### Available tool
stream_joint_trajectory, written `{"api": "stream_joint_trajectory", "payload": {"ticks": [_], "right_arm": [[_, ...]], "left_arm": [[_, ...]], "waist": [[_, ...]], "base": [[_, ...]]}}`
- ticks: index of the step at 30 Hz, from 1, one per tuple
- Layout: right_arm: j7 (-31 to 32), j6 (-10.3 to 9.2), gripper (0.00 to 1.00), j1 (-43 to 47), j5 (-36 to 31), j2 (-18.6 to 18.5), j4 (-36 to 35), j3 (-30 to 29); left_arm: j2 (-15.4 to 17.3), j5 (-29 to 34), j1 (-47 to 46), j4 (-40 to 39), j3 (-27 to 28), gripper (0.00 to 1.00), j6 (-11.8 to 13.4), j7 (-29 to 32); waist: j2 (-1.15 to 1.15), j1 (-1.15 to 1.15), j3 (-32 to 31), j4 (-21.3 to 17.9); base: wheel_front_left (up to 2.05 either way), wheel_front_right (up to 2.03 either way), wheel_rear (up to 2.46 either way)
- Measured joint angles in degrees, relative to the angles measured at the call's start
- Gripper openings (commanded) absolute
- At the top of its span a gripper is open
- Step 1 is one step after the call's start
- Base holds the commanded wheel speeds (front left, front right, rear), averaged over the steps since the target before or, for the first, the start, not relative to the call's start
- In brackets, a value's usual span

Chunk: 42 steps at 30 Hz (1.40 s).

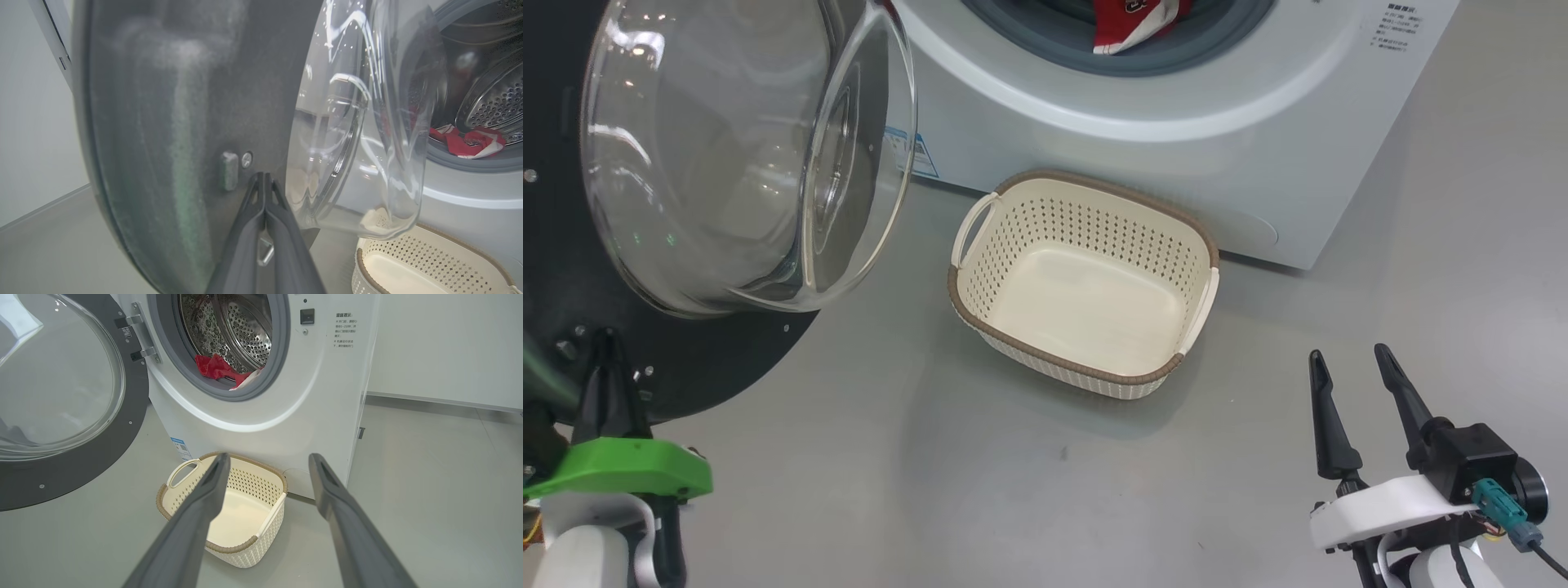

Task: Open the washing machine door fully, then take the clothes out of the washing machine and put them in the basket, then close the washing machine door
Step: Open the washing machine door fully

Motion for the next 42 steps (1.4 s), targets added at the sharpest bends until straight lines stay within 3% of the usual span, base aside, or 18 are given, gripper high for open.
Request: {"api": "stream_joint_trajectory", "payload": {"ticks": [9,16,24,33,42], "right_arm": [[1.9,-0.01,1.0,-1.76,-1.51,-1.42,-1.93,0.47],[3.24,-0.09,1.0,-2.86,-2.27,-2.35,-3.44,0.37],[4.03,-0.26,1.0,-3.78,-2.78,-3.08,-4.37,0.11],[5.27,-1.01,1.0,-4.44,-3.46,-3.85,-5.57,-0.18],[5.27,-1.03,1.0,-5.21,-3.65,-4.04,-5.77,-0.4]], "left_arm": [[2.42,-1.34,-2.62,1.63,2.5,0.0,-0.81,-0.09],[6.05,-2.66,-5.1,3.74,5.17,0.0,-1.72,-0.1],[8.01,-4.64,-9.07,7.92,7.66,0.0,-3.2,-0.26],[12.59,-5.58,-13.01,13.65,9.92,0.0,-3.45,-0.25],[13.27,-5.56,-15.96,18.49,9.76,0.0,-4.41,-0.29]], "waist": [[0.0,0.0,4.47,0.34],[0.0,0.0,8.01,0.28],[0.0,0.0,11.35,-0.25],[0.0,0.0,13.89,-0.79],[0.0,0.0,14.77,-1.07]], "base": [[0.0,0.0,0.0],[0.0,0.0,0.0],[0.0,0.0,0.0],[0.0,0.0,0.0],[0.0,0.0,0.0]]}}
